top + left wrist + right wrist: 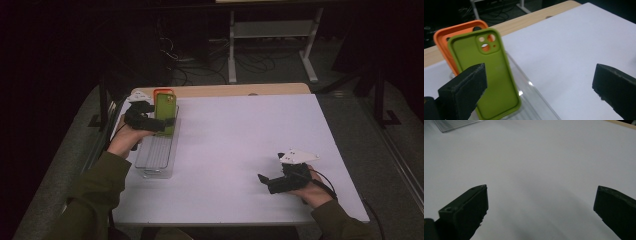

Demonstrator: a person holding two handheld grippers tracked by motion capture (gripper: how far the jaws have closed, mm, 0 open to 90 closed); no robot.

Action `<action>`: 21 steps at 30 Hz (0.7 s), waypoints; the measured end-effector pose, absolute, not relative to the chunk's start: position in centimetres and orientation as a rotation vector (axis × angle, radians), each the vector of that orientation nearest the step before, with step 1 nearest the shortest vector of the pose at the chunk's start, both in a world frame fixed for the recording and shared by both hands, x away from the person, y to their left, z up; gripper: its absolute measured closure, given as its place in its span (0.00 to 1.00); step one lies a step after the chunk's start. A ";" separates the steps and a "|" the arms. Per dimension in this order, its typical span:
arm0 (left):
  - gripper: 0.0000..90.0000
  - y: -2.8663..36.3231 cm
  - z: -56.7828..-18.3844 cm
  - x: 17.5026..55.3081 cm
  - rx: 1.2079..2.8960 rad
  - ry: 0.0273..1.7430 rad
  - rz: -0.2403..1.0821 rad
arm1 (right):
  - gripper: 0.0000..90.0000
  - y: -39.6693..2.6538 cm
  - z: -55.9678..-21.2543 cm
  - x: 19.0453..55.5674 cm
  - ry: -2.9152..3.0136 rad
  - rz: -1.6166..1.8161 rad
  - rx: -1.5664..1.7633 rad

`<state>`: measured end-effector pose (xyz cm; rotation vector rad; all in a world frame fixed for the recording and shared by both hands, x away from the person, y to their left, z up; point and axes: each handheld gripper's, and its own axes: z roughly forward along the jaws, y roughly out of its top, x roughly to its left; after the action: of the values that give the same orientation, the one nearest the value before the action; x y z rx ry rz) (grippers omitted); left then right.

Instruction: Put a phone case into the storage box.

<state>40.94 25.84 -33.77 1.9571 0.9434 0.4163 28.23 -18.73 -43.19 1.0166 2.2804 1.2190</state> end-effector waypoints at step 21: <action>0.00 25.3 -36.2 34.7 1.965 0.748 0.316 | 0.00 -18.5 -42.8 28.0 2.305 1.236 0.995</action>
<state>34.73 25.32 -36.20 1.9651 0.7479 0.3160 28.04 -18.55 -42.79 0.9946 2.3048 1.2362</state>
